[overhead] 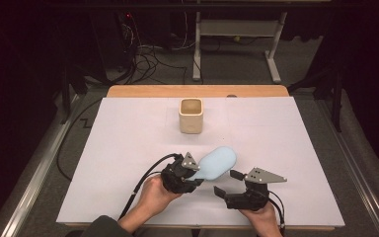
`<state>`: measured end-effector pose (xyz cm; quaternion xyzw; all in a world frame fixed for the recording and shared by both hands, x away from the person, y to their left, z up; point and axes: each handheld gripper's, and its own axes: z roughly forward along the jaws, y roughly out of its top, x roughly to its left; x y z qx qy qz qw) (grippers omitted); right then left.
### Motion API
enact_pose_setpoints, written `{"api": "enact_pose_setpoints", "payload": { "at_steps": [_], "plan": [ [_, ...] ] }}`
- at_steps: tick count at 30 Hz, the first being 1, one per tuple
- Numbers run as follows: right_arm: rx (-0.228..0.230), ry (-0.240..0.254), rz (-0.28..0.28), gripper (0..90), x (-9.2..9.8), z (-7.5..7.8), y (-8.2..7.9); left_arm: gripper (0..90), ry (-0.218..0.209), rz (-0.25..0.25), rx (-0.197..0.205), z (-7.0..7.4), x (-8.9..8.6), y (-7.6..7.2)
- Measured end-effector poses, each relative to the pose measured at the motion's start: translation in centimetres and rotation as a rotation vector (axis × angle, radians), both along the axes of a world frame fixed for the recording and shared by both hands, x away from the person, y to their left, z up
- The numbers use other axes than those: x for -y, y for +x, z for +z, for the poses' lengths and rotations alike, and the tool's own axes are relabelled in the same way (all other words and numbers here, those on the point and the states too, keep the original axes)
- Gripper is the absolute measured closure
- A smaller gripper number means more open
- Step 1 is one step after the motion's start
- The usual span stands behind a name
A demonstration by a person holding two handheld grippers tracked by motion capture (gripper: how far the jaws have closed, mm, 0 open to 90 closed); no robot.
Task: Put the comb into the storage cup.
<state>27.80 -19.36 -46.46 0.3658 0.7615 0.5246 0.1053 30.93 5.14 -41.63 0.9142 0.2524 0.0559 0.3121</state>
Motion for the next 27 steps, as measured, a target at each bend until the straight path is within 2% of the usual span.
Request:
{"api": "enact_pose_setpoints", "payload": {
  "at_steps": [12, 18, 27],
  "plan": [
    [-0.023, 0.040, -0.005, 12.3, -0.2, 0.2, 0.6, 68.7, -0.009, -0.016, 0.005, -0.1, 0.4, -0.4],
    [-0.048, 0.070, -0.012, 11.7, -0.2, 0.4, 0.9, 68.7, -0.011, -0.019, 0.004, -0.1, 0.5, -0.5],
    [-0.039, 0.103, -0.017, 12.5, -0.5, 0.8, 1.1, 68.8, -0.026, -0.029, 0.014, 0.1, 0.7, -0.8]
  ]
}}
